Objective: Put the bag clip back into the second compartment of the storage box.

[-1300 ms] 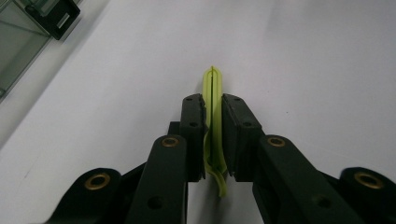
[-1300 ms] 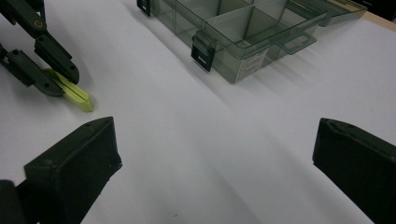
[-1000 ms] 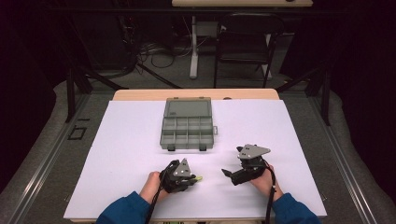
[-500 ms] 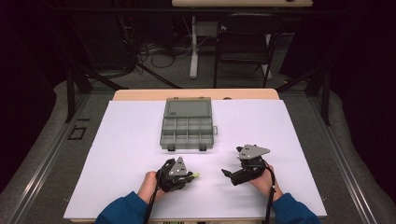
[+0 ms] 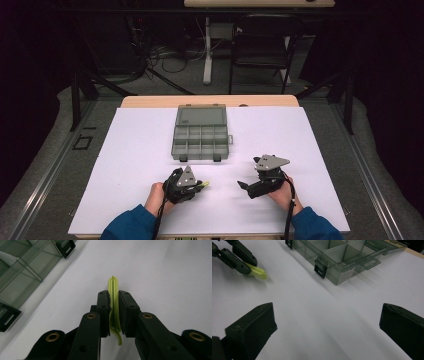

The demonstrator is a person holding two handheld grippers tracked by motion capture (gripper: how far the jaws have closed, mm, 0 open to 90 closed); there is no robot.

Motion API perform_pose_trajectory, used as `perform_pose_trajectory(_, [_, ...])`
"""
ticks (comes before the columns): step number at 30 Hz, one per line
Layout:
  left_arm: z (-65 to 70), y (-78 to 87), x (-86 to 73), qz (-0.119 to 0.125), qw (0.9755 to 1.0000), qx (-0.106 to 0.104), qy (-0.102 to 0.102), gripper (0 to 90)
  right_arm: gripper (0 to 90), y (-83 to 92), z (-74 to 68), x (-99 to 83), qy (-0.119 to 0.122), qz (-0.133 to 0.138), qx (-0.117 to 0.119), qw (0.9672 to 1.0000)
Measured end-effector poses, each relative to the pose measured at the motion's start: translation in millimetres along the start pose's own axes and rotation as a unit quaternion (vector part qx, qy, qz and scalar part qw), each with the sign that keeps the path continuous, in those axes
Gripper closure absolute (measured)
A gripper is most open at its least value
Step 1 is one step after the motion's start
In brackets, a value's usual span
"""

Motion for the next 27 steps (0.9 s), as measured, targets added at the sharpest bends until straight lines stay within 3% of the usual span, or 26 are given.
perform_pose_trajectory(7, [-5.9, 2.4, -3.9, 0.007, 0.9998, 0.012, 0.013, 79.7, 0.0, -1.3, 0.3, -0.6, 0.001, -0.002, 0.000, 1.0000])
perform_pose_trajectory(14, [-13.3, 7.3, -5.9, 0.018, 0.9990, 0.037, 0.018, 79.7, 0.0, 0.2, 0.7, -0.5, 0.000, 0.000, -0.007, 1.0000])
perform_pose_trajectory(27, [-24.5, 12.1, -9.7, 0.020, 0.9979, 0.053, 0.032, 79.7, 0.0, -0.8, 0.8, -0.9, -0.002, -0.004, -0.011, 0.9999])
Point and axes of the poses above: each handheld gripper's, and its own axes: y roughly backward along the jaws, x roughly out of its top, z roughly to its right, the point moved 1 cm from there along -y, roughly forward along the jaws, and after that the axes turned 8 degrees about x, right-handed, at the moved point
